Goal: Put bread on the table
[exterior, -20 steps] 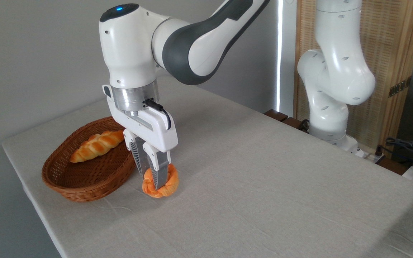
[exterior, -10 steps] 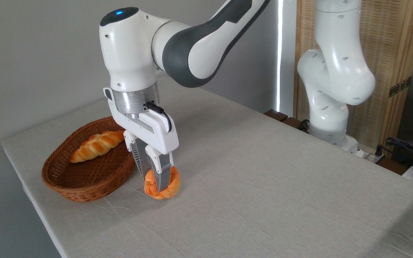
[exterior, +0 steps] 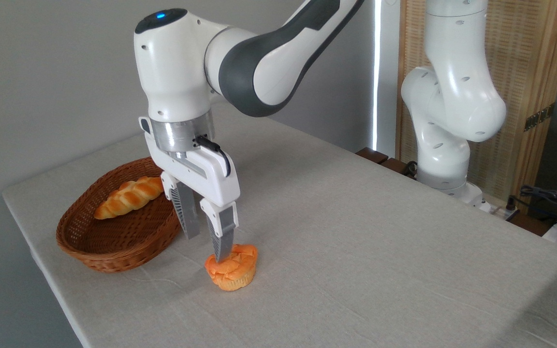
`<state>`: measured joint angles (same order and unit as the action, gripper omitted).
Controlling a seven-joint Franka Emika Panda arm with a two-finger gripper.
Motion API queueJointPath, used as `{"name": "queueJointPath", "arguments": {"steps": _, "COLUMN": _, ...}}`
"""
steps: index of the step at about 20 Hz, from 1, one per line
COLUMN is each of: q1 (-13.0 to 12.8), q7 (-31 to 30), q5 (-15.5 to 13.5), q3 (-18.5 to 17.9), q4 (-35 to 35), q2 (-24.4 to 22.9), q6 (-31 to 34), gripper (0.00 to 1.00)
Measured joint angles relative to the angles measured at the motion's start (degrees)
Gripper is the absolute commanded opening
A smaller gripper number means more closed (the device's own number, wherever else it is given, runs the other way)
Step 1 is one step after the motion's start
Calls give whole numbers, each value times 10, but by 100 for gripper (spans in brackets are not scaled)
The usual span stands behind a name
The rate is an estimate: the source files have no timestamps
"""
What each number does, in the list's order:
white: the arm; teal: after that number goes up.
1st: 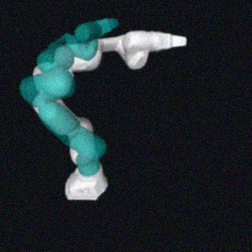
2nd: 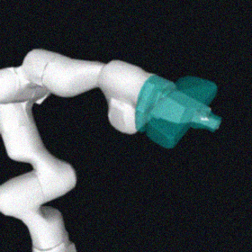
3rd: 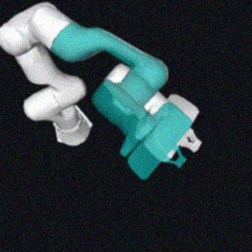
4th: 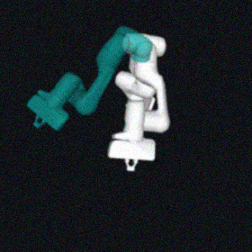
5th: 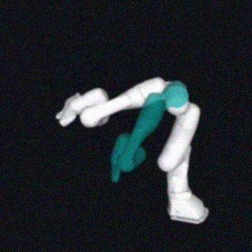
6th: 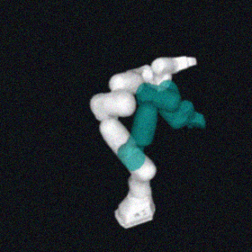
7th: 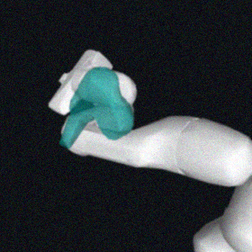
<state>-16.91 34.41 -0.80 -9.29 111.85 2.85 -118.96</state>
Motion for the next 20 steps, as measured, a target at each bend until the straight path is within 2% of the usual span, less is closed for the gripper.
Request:
{"name": "queueJointPath", "arguments": {"steps": 6, "q1": -10, "q7": -33, "q5": 0, "q3": 32, "q4": -94, "q2": -12, "q6": 29, "gripper": 100}}
{"name": "queueJointPath", "arguments": {"steps": 10, "q1": -9, "q7": -35, "q5": 0, "q3": 33, "q4": -172, "q2": -18, "q6": 149, "gripper": 100}}
{"name": "queueJointPath", "arguments": {"steps": 13, "q1": -7, "q7": -35, "q5": 0, "q3": 32, "q4": -187, "q2": -18, "q6": 201, "gripper": 100}}
{"name": "queueJointPath", "arguments": {"steps": 17, "q1": -4, "q7": -30, "q5": -1, "q3": 8, "q4": -187, "q2": -9, "q6": 220, "gripper": 100}}
{"name": "queueJointPath", "arguments": {"steps": 20, "q1": -2, "q7": 7, "q5": -15, "q3": -24, "q4": -187, "q2": -8, "q6": 221, "gripper": 100}}
